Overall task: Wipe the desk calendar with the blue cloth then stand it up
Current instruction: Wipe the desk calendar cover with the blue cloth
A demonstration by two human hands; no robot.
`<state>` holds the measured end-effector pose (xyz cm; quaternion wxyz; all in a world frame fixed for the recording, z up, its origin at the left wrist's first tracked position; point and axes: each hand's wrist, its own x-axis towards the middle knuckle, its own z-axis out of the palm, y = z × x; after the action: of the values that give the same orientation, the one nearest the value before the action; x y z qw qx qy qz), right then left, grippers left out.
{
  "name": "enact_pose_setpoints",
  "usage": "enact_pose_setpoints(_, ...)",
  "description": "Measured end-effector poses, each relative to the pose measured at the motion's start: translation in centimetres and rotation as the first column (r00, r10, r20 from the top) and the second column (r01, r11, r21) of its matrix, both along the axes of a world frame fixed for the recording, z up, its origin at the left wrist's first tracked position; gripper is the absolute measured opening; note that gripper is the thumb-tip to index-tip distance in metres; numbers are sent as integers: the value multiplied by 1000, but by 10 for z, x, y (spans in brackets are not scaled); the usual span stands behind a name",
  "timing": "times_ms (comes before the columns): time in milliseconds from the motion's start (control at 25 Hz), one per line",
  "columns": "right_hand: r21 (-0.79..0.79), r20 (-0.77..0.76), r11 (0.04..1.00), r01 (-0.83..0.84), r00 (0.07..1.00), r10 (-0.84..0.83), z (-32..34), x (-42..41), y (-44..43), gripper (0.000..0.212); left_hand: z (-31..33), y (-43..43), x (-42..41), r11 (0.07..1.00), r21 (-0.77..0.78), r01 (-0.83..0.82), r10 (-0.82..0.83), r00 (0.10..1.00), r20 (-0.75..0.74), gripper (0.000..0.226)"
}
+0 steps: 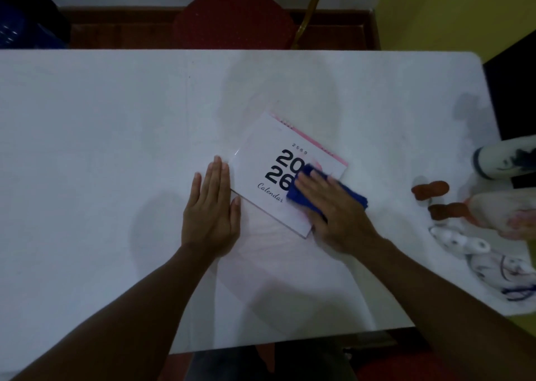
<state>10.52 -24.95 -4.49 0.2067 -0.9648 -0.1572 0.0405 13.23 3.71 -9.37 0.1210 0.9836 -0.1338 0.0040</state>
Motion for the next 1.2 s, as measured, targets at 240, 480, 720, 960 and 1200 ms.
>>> enact_pose_setpoints(240,-18,-51,984,175,983,-176,-13,31,54,59,1,1,-1,999,-15,29,-29,1000,0,64)
enact_pose_setpoints(480,37,1,995,-94,996,94,-13,-28,31,57,0,0,-1,999,1,38,-38,999,-4,65)
enact_pose_setpoints(720,124,-63,912,391,920,-386,-10,16,13,55,-2,1,0,999,-27,39,-38,999,39,64)
enact_pose_setpoints(960,122,15,992,23,1000,-25,-18,-44,32,58,-4,1,-1,999,-12,42,-42,999,8,65)
enact_pose_setpoints(1200,105,-21,959,264,964,-263,-14,8,-3,57,-2,0,0,999,-20,31,-30,999,38,63)
